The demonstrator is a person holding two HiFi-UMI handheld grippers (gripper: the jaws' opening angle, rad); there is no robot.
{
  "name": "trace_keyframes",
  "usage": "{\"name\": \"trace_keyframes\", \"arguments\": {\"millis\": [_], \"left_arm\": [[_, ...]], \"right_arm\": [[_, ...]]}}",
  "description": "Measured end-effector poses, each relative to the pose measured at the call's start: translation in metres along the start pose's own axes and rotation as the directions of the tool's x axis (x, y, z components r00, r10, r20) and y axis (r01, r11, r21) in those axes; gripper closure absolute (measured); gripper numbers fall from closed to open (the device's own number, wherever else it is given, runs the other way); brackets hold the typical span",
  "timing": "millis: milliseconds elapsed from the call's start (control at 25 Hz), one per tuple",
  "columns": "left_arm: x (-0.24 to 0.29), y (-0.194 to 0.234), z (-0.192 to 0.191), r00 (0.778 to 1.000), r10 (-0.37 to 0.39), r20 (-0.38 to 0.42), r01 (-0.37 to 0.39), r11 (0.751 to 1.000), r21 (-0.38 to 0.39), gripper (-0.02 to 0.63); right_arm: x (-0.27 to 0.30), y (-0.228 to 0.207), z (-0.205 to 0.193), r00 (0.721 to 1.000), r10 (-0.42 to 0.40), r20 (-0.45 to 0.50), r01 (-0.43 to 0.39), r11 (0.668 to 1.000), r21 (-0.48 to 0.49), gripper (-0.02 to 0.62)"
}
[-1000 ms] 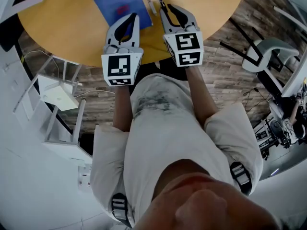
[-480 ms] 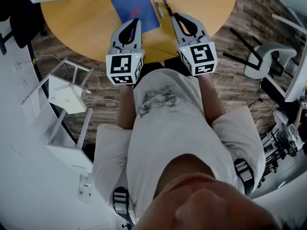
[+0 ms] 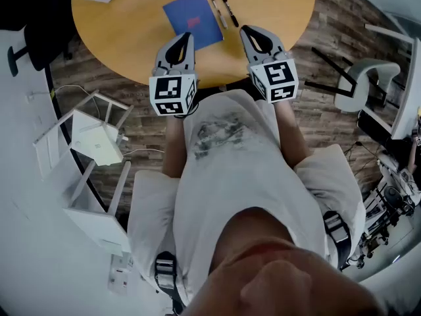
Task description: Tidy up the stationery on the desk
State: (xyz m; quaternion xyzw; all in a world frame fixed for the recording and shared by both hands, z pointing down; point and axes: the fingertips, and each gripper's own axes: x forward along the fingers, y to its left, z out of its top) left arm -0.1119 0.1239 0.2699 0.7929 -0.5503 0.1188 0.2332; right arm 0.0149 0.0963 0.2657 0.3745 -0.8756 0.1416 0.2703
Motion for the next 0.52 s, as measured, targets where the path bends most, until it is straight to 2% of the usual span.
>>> {"name": "trace_keyframes", "arguments": {"millis": [520], "left_arm": [[-0.022,-0.009,0.011,0.998,-0.057,0.033,0.056,0.998,0.035,0.598]], "right_arm": [[-0.014,0.034,0.02,0.999,-0.009,0.033,0.01,0.999,-0.031,0.525]]}}
